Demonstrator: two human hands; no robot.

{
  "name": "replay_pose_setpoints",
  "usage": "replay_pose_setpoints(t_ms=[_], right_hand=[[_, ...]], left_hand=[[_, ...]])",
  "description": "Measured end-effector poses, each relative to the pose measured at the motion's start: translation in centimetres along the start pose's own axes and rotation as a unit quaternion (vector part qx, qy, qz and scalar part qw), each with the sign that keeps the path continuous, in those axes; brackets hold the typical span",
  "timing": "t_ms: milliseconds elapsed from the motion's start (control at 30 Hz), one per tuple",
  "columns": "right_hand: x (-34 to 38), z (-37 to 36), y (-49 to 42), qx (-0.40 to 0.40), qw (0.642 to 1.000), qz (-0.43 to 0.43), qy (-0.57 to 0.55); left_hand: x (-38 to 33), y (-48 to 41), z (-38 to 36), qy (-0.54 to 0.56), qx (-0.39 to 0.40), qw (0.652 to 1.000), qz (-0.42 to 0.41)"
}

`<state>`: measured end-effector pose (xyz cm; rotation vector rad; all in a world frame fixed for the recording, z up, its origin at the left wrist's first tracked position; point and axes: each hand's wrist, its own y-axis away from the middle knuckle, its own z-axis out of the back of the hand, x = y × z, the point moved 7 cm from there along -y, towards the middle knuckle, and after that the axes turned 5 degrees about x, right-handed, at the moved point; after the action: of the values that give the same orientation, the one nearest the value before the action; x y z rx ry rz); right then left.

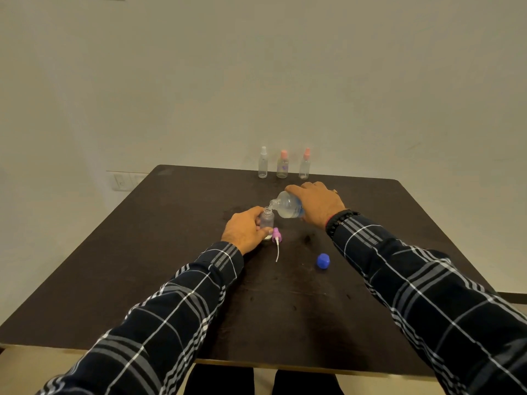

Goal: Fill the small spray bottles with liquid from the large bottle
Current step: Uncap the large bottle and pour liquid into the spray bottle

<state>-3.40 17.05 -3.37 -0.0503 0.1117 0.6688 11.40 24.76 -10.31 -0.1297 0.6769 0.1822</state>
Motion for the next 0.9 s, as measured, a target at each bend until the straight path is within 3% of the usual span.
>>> replay_pose_setpoints(t_ms=[900], right_hand=[[0.0,0.0,-0.03,0.006,1.0,-0.001,0.009]], left_hand=[[-0.04,0.03,-0.09,-0.003,0.016,1.0,0.004]])
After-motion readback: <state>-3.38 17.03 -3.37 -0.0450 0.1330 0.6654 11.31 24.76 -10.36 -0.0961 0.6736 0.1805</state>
